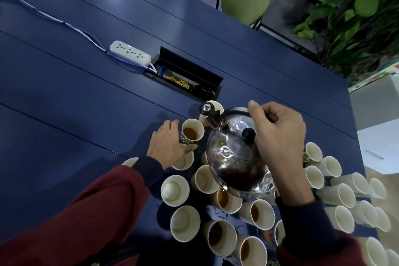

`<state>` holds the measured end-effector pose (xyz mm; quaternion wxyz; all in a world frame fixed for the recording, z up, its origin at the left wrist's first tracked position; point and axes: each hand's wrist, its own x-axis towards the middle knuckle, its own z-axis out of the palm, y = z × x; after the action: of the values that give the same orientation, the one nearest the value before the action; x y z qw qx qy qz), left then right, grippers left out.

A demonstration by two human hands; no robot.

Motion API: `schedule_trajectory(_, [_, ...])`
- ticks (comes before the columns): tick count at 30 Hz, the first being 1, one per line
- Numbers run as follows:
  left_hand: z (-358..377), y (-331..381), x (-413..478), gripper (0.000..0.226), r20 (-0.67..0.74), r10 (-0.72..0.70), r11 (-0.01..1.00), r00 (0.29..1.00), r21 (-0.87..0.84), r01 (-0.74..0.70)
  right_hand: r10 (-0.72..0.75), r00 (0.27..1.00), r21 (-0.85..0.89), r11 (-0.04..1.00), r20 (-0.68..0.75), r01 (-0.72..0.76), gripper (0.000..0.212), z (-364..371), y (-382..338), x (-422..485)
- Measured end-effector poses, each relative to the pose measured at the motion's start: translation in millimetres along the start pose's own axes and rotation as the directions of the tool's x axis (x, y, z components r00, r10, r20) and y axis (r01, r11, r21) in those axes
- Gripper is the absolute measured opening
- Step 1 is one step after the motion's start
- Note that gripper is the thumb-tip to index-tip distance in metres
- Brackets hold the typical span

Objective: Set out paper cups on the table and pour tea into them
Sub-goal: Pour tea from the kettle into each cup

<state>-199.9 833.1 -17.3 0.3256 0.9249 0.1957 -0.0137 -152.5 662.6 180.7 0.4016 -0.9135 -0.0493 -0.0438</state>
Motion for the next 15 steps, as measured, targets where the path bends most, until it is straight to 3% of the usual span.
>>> schedule_trajectory(10, [5, -2, -50, 0.094, 0.047, 0.044, 0.992, 0.998, 0.113, -0.049, -0.003, 1.0, 0.052, 0.999, 0.003, 0.003, 0.052, -20, -1, -40])
schedule_trajectory(15, [8, -2, -58, 0.083, -0.002, 0.04, 0.991, 0.999, 0.131, -0.04, -0.047, 0.996, 0.008, 0.999, 0.072, 0.046, 0.04, -26, 1, -53])
